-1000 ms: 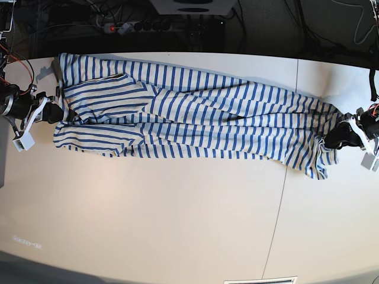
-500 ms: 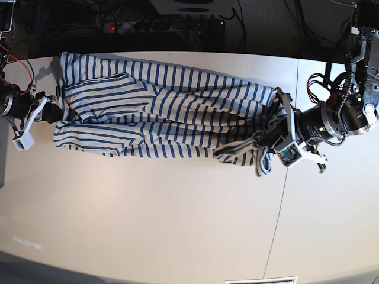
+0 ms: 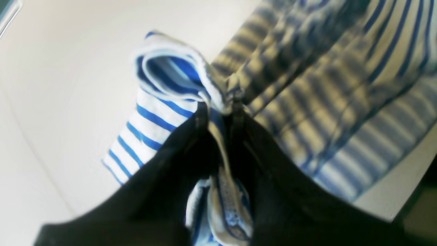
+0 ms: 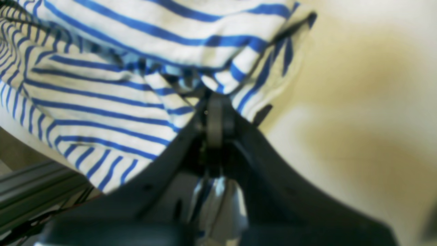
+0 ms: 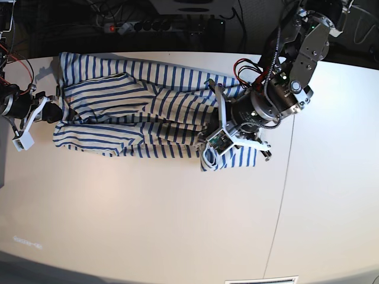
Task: Fold the T-shirt properly
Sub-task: 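Lift the shirt end with the left gripper and fold it toward the right gripper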
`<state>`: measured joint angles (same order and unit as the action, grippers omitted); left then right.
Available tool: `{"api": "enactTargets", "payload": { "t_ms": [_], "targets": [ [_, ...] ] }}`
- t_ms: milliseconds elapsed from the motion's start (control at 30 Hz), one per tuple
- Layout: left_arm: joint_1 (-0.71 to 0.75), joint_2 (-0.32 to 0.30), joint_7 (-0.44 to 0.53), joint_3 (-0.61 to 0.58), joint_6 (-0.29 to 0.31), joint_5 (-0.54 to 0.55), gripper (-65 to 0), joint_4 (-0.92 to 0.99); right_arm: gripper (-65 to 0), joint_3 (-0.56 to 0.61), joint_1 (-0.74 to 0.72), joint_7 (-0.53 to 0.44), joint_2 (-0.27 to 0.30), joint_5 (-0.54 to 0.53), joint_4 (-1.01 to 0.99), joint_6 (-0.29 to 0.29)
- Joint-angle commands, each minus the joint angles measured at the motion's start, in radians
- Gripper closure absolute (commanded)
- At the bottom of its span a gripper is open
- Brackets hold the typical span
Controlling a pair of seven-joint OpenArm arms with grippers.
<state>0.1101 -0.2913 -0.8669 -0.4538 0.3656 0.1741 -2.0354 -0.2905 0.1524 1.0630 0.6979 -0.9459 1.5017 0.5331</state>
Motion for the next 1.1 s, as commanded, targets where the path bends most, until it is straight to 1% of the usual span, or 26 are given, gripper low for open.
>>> {"api": "enactTargets", "payload": {
  "t_ms": [0, 167, 300, 333, 400, 433, 600, 633, 667, 733, 767, 800, 900, 1067],
  "targets": [
    [-0.01, 0.022, 0.024, -0.003, -0.018, 0.003, 0.0, -0.006, 0.0, -0.011, -0.011, -0.012, 0.025, -0.011, 0.015, 0.073],
    [-0.011, 0.113, -0.006, -0.047, -0.018, -0.017, 0.0, 0.086, 0.0, -0.011, -0.011, -0.012, 0.025, -0.012, 0.015, 0.073],
    [-0.018, 0.162, -0.025, -0.135, -0.019, -0.09, 0.0, 0.164, 0.0, -0.011, -0.011, -0.016, 0.025, -0.012, 0.015, 0.073],
    [-0.024, 0.167, -0.026, -0.16, -0.027, -0.11, 0.0, 0.179, 0.0, -0.011, -0.011, -0.016, 0.025, -0.012, 0.015, 0.073],
    [-0.034, 0.178, -0.029, -0.206, -0.062, -0.154, 0.0, 0.203, 0.0, -0.011, -0.011, -0.016, 0.025, -0.012, 0.015, 0.073],
    [-0.039, 0.18, -0.029, -0.226, -0.068, -0.172, 0.0, 0.211, 0.0, -0.011, -0.011, -0.015, 0.025, -0.011, 0.015, 0.073],
    [-0.068, 0.18, -0.023, -0.294, -0.068, -0.179, 0.0, 0.237, 0.0, -0.011, -0.011, -0.016, 0.025, -0.012, 0.015, 0.073],
    [-0.069, 0.18, -0.019, -0.299, -0.075, -0.179, -2.7, 0.237, 0.0, -0.011, -0.011, -0.016, 0.025, -0.012, 0.015, 0.073],
    [-0.071, 0.18, -0.015, -0.301, -0.091, -0.179, -10.3, 0.237, 0.0, -0.011, -0.011, -0.016, 0.025, -0.012, 0.015, 0.073],
    [-0.072, 0.18, -0.012, -0.301, -0.097, -0.178, -24.4, 0.237, 0.0, -0.011, -0.011, -0.016, 0.024, -0.014, 0.015, 0.073],
    [-0.074, 0.18, -0.012, -0.301, -0.097, -0.178, -28.9, 0.237, 0.0, -0.011, -0.011, -0.016, 0.025, -0.015, 0.015, 0.073],
    [-0.077, 0.181, -0.012, -0.301, -0.106, -0.175, -30.2, 0.236, 0.0, -0.011, -0.011, -0.016, 0.024, -0.016, 0.015, 0.073],
    [-0.08, 0.197, -0.022, -0.299, -0.134, -0.176, -30.1, 0.22, 0.0, -0.011, -0.011, -0.02, 0.024, -0.015, 0.015, 0.073],
    [-0.082, 0.205, -0.048, -0.299, -0.134, -0.185, -30.1, 0.091, 0.0, -0.011, -0.011, -0.02, 0.021, -0.015, 0.015, 0.073]
  ]
}}
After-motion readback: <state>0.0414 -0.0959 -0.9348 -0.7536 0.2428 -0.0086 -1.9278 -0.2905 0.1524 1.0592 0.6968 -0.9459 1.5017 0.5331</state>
